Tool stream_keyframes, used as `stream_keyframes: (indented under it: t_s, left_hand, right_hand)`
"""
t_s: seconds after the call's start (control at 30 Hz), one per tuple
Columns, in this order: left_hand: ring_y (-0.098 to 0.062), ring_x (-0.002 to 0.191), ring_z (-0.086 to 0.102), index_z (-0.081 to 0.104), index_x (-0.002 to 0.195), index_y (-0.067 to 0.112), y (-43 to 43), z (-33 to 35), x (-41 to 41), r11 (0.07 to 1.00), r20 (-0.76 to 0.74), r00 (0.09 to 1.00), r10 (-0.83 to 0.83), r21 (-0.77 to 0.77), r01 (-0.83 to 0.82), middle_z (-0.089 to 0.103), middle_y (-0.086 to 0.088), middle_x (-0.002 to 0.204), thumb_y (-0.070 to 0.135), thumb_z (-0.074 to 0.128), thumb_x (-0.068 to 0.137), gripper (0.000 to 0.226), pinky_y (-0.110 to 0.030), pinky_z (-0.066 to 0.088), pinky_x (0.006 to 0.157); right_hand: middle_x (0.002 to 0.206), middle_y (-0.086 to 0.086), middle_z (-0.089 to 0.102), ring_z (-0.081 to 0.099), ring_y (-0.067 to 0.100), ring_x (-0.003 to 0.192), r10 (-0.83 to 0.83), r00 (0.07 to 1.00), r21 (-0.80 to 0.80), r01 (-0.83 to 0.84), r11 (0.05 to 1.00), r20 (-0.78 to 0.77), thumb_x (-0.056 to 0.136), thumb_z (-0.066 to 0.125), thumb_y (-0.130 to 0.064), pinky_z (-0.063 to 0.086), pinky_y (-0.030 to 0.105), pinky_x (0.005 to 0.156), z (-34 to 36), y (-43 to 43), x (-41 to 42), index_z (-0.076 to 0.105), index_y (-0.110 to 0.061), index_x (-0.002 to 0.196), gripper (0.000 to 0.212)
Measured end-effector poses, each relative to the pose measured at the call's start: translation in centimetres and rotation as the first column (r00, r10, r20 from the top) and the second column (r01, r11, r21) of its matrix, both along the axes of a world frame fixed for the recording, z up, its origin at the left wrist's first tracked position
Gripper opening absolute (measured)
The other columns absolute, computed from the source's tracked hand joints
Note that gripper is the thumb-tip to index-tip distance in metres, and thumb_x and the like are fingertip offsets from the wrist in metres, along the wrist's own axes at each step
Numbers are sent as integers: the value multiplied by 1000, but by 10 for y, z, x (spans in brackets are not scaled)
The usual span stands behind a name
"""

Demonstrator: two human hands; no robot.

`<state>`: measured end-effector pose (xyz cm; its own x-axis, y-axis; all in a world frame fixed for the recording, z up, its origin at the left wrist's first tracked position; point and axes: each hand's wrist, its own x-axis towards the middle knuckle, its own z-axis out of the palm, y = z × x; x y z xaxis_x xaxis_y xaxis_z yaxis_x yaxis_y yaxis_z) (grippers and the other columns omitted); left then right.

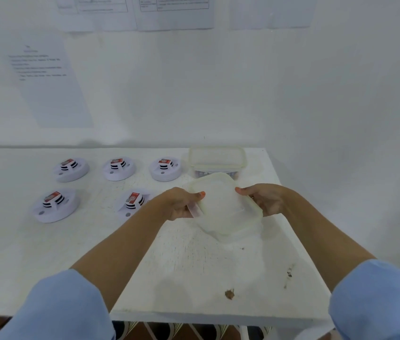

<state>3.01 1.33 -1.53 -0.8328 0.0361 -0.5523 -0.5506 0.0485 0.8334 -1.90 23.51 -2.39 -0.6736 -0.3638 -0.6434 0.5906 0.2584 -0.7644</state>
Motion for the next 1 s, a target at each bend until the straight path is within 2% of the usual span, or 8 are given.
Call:
stream_keyframes:
  t_s: [0.07,0.17,0.23,0.37,0.53,0.67,0.83,1.0]
  left_hand:
    - [-27,96,57,53,107,-7,1,4,3,997,5,1000,-13,-79,13,61,-13,99,15,63,86,32,-40,49,85]
    - [-25,105,54,45,126,3,1,9,3,993,-63,998,-12,-116,4,57,-11,117,10,69,81,52,-38,46,91]
    - [-23,113,46,32,135,19,0,9,1,997,-183,983,-4,-75,-10,49,-7,128,-1,68,79,70,-37,40,94]
    - [-26,117,45,18,144,28,-7,2,0,998,-206,978,-30,-67,17,42,-8,139,1,73,75,93,-45,38,102]
    - [-29,111,54,20,144,14,-17,3,-2,974,-130,990,-57,-225,27,46,-11,134,12,80,70,95,-42,49,94]
    - [-20,78,59,45,127,-5,-19,3,-6,943,-61,995,-78,-330,54,58,-12,97,26,79,71,73,-33,54,83]
    - [-26,81,63,50,120,0,-21,6,-7,962,24,996,-80,-258,84,57,-19,117,30,75,76,58,-31,56,72]
    - [-26,74,58,53,105,5,-28,5,-9,992,1,999,47,-115,-47,55,-14,97,25,63,87,29,-34,54,62]
  right_hand:
    - [73,5,67,64,16,62,0,999,-10,-1,1000,-41,86,62,-21,54,26,58,6,-2,1,67,-4,80,18]
    - [49,5,54,54,15,44,-21,983,85,37,996,-183,84,66,-15,49,22,49,15,-4,1,47,-7,54,37]
    - [63,8,53,53,20,60,31,954,207,34,978,-298,77,74,-23,49,27,61,15,-2,-1,44,-9,58,38]
    - [73,4,54,49,20,64,37,888,291,111,950,-459,76,71,-42,42,27,59,13,2,4,55,-9,84,38]
    - [93,11,63,62,23,70,180,953,306,-101,947,-242,78,72,-29,56,29,67,27,24,13,62,-6,94,30]
    - [66,8,67,63,15,50,32,957,186,24,982,-290,76,72,-4,55,22,52,22,25,8,62,-4,82,12]
    - [67,7,60,54,13,50,-118,941,82,151,985,-316,73,73,0,48,19,47,16,21,-2,58,-9,81,19]
    - [60,5,60,54,14,53,-137,944,41,156,987,-299,74,73,-1,51,20,52,14,20,-4,61,-4,82,15]
